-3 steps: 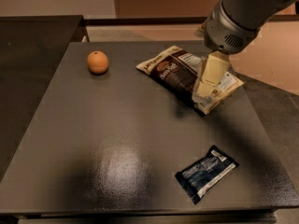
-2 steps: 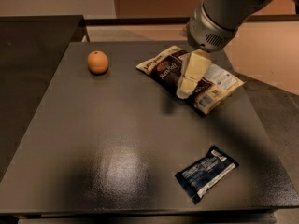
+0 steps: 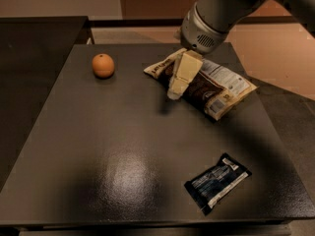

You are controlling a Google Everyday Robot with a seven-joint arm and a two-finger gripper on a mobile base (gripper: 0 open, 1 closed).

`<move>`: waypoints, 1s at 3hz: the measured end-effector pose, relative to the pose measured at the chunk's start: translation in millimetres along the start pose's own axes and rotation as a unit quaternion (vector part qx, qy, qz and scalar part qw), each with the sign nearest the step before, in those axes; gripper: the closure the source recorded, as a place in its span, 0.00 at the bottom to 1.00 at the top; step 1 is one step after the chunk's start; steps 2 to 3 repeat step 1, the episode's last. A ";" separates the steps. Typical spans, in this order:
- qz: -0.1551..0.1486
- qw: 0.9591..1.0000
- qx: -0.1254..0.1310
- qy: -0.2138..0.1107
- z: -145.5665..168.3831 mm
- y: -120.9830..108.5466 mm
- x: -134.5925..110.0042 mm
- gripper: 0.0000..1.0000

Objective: Pick brown chip bag

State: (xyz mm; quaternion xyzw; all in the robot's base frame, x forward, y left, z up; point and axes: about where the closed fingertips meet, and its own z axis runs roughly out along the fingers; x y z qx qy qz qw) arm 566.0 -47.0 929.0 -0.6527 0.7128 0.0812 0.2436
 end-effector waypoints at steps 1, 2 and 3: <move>0.000 1.000 -0.001 -0.001 0.6 -0.1 -0.5 0.00; 0.000 1.000 -0.001 -0.001 0.6 -0.1 -0.5 0.00; 0.000 1.000 -0.001 -0.001 0.6 -0.1 -0.5 0.00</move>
Offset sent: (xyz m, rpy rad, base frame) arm 0.0000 0.0000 0.0000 0.0000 0.0000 0.0000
